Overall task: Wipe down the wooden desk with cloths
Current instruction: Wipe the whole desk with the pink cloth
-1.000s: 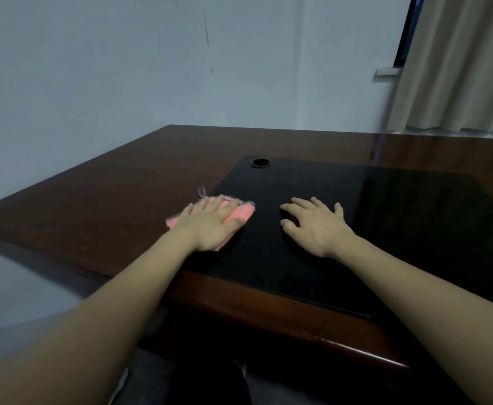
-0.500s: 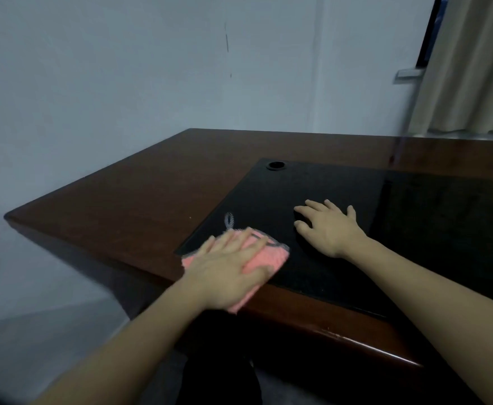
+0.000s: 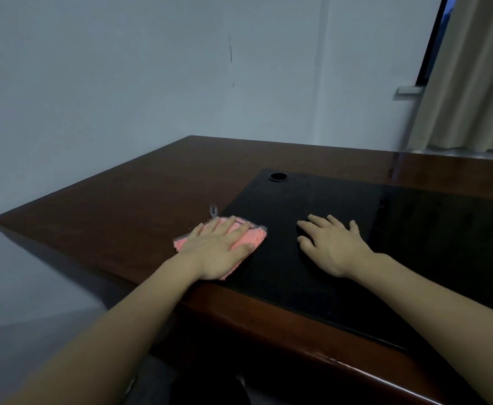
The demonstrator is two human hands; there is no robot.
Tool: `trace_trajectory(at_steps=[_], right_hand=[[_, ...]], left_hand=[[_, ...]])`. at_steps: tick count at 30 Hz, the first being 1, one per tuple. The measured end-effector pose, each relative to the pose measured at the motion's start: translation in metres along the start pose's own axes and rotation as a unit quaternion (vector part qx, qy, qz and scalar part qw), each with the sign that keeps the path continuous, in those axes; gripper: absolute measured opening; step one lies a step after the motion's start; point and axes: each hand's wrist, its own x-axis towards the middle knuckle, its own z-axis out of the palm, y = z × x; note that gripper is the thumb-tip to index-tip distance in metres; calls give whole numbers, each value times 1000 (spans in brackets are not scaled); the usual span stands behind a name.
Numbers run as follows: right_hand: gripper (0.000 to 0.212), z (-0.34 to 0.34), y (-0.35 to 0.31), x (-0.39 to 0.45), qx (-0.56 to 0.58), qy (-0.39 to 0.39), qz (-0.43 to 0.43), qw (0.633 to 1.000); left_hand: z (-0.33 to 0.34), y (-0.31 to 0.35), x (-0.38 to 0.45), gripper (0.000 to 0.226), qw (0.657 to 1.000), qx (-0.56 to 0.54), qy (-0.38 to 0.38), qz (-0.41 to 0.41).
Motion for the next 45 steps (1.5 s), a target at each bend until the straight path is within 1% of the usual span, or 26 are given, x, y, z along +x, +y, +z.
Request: trace_trajectory(at_steps=[3, 5, 8, 11, 14, 18, 22, 24, 27, 33, 36, 40, 45], right_hand=[[52, -6, -7, 5, -74, 27, -55, 995], [51, -9, -16, 12, -48, 29, -84, 995], [53, -10, -35, 30, 27, 9, -97, 995], [52, -3, -43, 46, 53, 7, -93, 994], [51, 6, -40, 52, 68, 15, -74, 995], [50, 10, -37, 51, 69, 18, -71, 995], [50, 9, -39, 48, 73, 17, -70, 995], [51, 9, -40, 46, 69, 16, -70, 995], [51, 9, -41, 46, 69, 17, -74, 995], [51, 8, -40, 46, 67, 19, -74, 995], [51, 9, -40, 47, 67, 16, -73, 995], [51, 11, -39, 48, 70, 10, -69, 995], [51, 11, -39, 46, 61, 3, -66, 996]], left_hand=[[8, -2, -41, 61, 998, 15, -7, 57], [11, -7, -56, 60, 997, 17, -8, 68], [8, -17, -49, 60, 997, 14, -17, 68], [0, -30, -16, 61, 999, 12, -20, 49], [-8, -45, 36, 62, 1000, 9, -10, 13], [-18, -53, 109, 63, 1000, 3, 3, -25], [-25, -48, 139, 63, 999, -12, 16, -50], [-23, -45, 135, 63, 999, -11, 17, -47], [-16, -44, 105, 62, 1000, -5, 12, -16], [-5, -45, -3, 64, 997, 29, -15, 71], [0, -50, -35, 65, 996, 27, -16, 78], [0, -60, -13, 61, 998, 17, -4, 54], [-12, -74, 61, 60, 1000, 0, 6, -15]])
